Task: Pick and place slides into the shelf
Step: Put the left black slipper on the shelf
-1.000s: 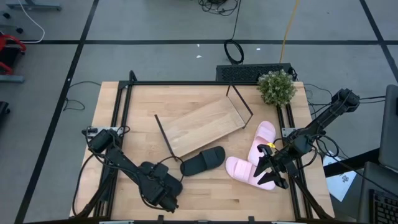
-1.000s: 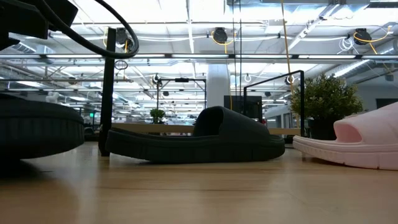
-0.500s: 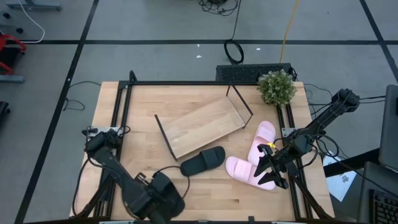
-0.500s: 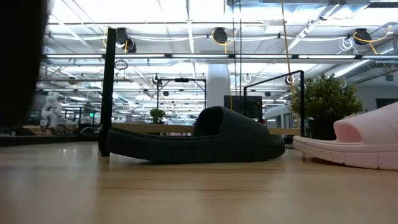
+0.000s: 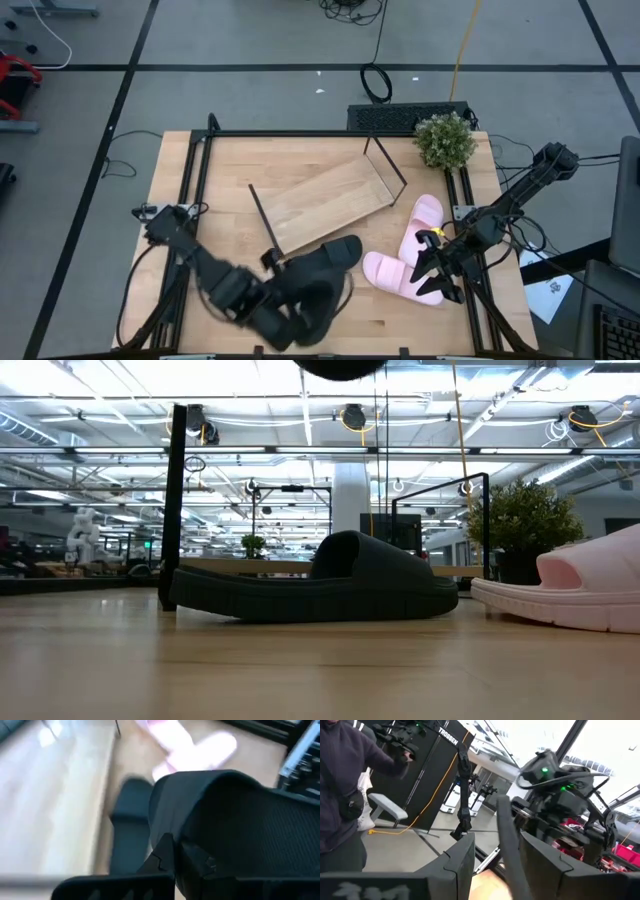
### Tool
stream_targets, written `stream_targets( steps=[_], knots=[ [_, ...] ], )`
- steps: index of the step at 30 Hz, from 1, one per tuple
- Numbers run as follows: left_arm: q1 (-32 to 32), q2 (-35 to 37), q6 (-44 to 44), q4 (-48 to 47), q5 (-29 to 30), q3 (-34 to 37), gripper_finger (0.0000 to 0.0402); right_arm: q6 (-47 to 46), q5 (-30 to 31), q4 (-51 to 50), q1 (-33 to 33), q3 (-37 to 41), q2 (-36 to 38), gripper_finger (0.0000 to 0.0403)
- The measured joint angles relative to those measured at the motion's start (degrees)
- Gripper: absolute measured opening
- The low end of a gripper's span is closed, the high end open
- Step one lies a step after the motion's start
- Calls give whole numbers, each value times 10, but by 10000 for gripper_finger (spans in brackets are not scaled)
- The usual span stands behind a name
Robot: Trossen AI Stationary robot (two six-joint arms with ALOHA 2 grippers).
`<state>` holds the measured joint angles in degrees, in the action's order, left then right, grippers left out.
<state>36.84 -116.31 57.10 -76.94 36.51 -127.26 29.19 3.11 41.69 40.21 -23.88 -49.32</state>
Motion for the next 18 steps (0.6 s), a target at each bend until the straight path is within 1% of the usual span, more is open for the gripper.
stream_targets(
  steps=[4, 7, 10, 12, 13, 14, 18],
  knots=[
    [-57, 0, -104, 3, 9, -19, 0, 1, 1, 1, 0, 0, 0, 144],
    [-100, 0, -157, -14, 31, -32, 0, 1, 2, 1, 0, 0, 0, 144],
    [-137, 0, -165, -74, 71, -39, 0, 1, 3, 1, 0, 0, 0, 144],
    [-158, 0, -141, -128, 96, -40, 0, 2, 4, 1, 0, 0, 0, 144],
    [-168, 0, -126, -138, 103, -37, 0, 2, 13, 1, 0, 0, 0, 144],
    [-177, 1, -129, -130, 103, -27, 0, 2, 26, 0, 0, 0, 0, 144],
    [-201, -6, -137, -128, 109, -4, 0, 6, 121, -9, 0, 0, 0, 144]
  ],
)
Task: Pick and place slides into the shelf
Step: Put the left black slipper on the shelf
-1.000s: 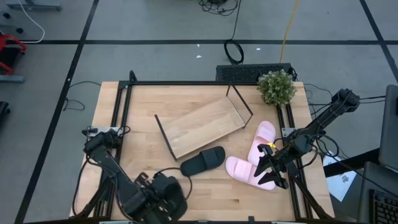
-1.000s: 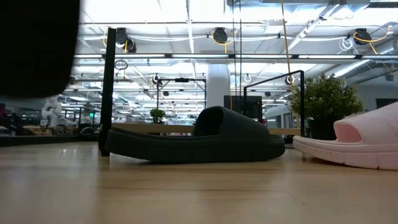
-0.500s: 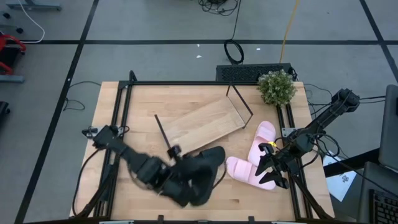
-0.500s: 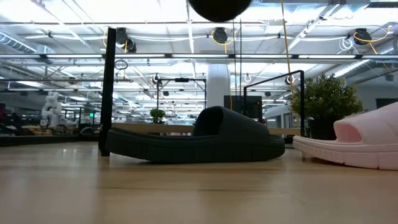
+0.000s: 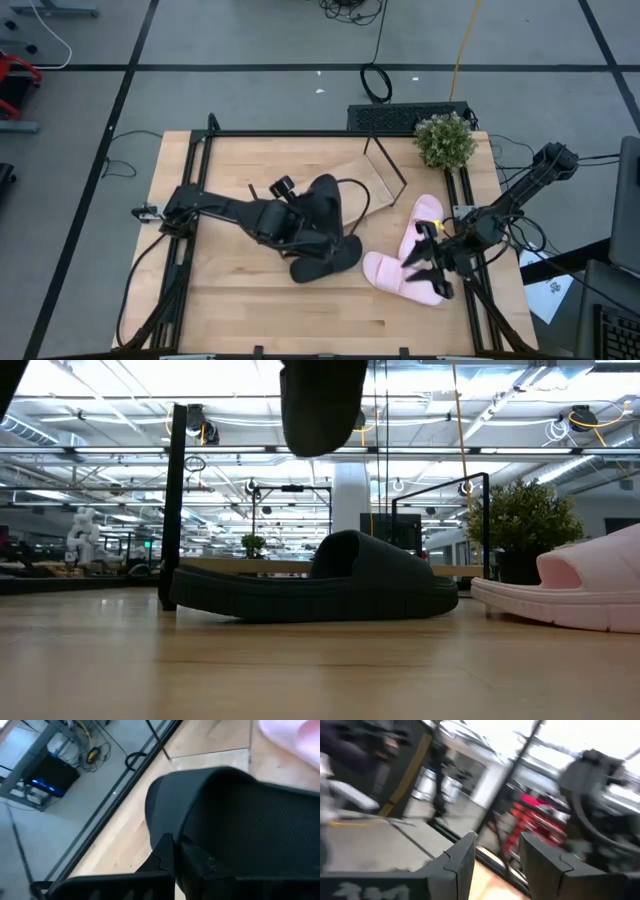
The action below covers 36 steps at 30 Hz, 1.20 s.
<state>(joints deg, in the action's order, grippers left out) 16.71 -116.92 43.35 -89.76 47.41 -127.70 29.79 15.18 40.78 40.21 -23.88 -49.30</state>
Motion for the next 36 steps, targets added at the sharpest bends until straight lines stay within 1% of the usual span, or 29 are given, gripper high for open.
stream_targets(
  steps=[1, 3, 5, 10, 15, 17, 19, 22, 24, 26, 29, 36],
  knots=[
    [-6, 0, -1, -4, 5, 11, 0, 1, 26, -5, 0, 0, 0, 144],
    [-18, -1, 3, -1, 9, 40, 0, 0, 58, -14, 0, 0, 0, 144],
    [-31, -4, 8, -3, 12, 69, 0, 0, 61, -24, 0, 0, 0, 144],
    [-49, -3, 24, -3, 44, 129, 0, -2, 58, -38, 0, 0, 0, 144],
    [-65, -2, 42, -2, 62, 166, 0, -2, 62, -44, 0, 0, 0, 144],
    [-70, 6, 48, -2, 54, 187, 0, -2, 84, -44, 0, 0, 0, 144],
    [-72, 16, 63, -2, 45, 209, 0, -2, 120, -46, 0, 0, 0, 144],
    [-70, 49, 97, -2, 21, 257, 0, 2, 171, -54, 0, 0, 1, 144],
    [-64, 75, 125, -3, 11, 293, 0, 9, 192, -67, 0, 0, 2, 144],
    [-51, 102, 150, -3, 10, 327, 0, 14, 195, -70, 0, 0, 2, 144],
    [-37, 125, 174, -4, 2, 355, 0, 31, 193, -66, 0, 0, 3, 144],
    [-28, 116, 166, -3, -13, 363, 0, 41, 193, -45, 0, 0, 3, 144]
  ],
)
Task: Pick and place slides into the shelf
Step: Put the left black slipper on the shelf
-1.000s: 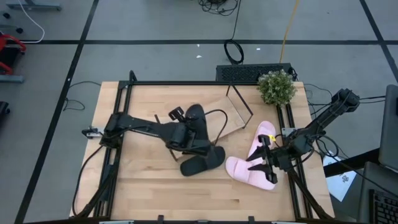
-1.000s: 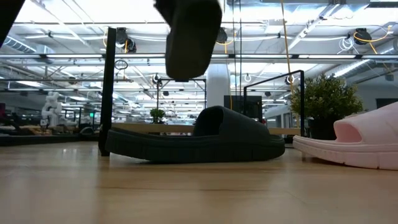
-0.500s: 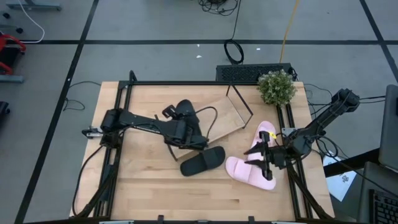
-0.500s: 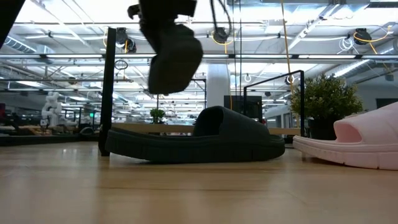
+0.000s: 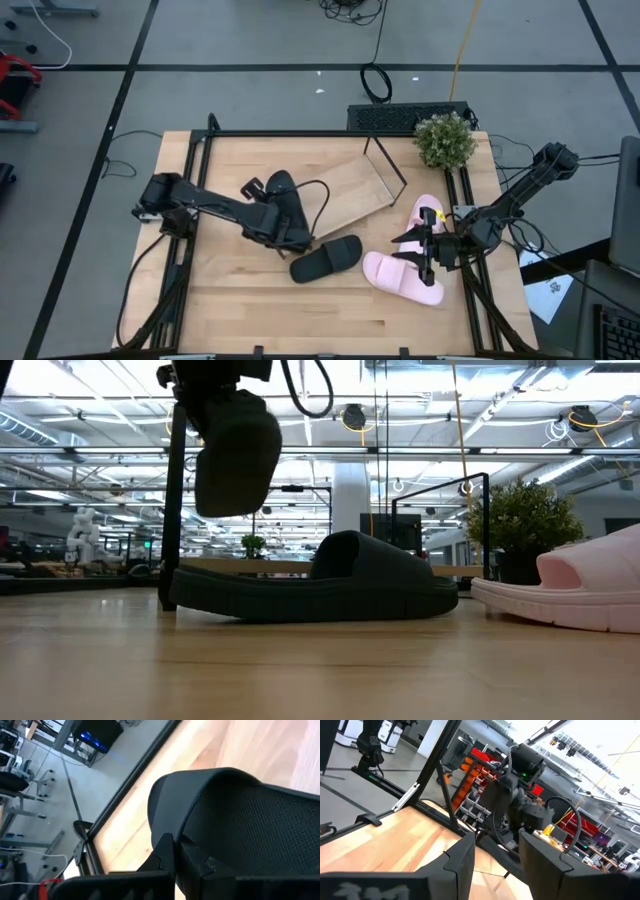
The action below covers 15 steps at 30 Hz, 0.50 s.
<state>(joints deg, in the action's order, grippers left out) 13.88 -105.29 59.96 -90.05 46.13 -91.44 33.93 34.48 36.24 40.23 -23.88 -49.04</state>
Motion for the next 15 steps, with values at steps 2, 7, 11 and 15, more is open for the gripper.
stream_targets(
  steps=[2, 7, 11, 15],
  knots=[
    [-1, -7, -5, 1, -3, 0, 0, -1, 0, 3, 0, 0, 0, 144],
    [-1, -34, -5, 1, -11, 0, 0, -2, -1, 3, 0, 0, 0, 144],
    [-4, -52, -9, 1, -12, 0, 0, -3, -2, 3, 0, 0, 0, 144],
    [-5, -64, -8, 1, -11, 0, 0, -5, -2, 1, 0, 0, 0, 144]
  ],
)
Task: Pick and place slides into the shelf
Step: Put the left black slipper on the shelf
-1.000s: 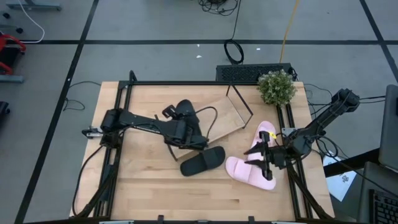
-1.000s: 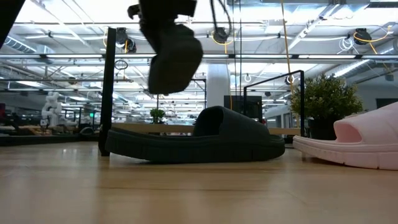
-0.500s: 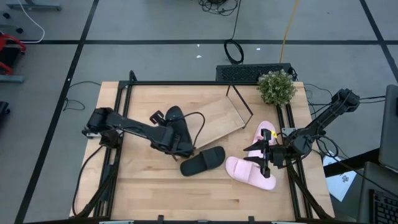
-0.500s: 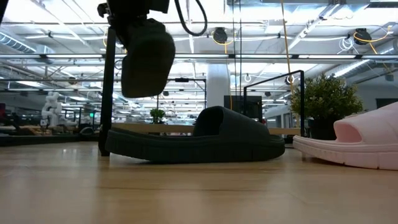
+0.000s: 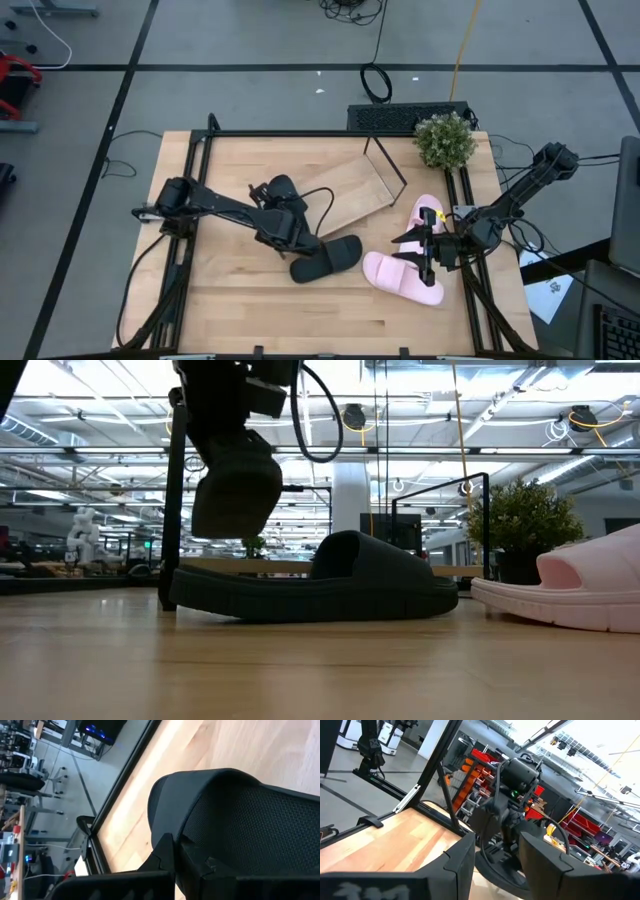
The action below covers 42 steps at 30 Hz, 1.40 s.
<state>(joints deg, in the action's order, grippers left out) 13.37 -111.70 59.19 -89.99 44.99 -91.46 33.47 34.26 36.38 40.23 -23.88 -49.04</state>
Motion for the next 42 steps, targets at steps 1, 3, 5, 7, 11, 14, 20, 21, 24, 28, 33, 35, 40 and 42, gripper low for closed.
stream_targets(
  steps=[1, 3, 5, 7, 11, 14, 20, 21, 24, 28, 33, 35, 40, 42],
  knots=[
    [0, -4, 1, 0, 1, 0, 0, 0, 0, 0, 0, 0, 0, 144],
    [0, -10, 1, -1, 2, 0, 0, 1, 0, 0, 0, 0, 0, 144],
    [1, -20, 0, 0, 9, 0, 0, 1, 0, 0, 0, 0, 0, 144],
    [0, -29, 1, 0, 13, 0, 0, 1, 0, -2, 0, 0, 0, 144],
    [4, -45, 7, 0, 12, 0, 0, 2, 0, -11, 0, 0, 0, 144],
    [10, -50, 15, 0, 15, 0, 0, 2, 0, -16, 0, 0, 0, 144],
    [17, -51, 25, -1, 18, 0, 0, 2, 0, -16, 0, 0, 0, 144],
    [21, -51, 27, 0, 20, 0, 0, 2, 0, -17, 0, 0, 0, 144],
    [28, -51, 29, 1, 25, 0, 0, 2, 0, -25, 0, 0, 0, 144],
    [30, -51, 33, 0, 26, 0, 0, 2, 0, -29, 0, 0, 0, 144],
    [30, -51, 42, 0, 26, 0, 0, 2, 0, -29, 0, 0, 0, 144],
    [27, -51, 46, 0, 25, 0, 0, 2, 0, -29, 0, 0, 0, 144],
    [17, -51, 52, -1, 6, 0, 0, 2, 0, -32, 0, 0, 0, 144],
    [15, -51, 43, -1, 6, 0, 0, 2, 0, -35, 0, 0, 0, 144]
  ],
)
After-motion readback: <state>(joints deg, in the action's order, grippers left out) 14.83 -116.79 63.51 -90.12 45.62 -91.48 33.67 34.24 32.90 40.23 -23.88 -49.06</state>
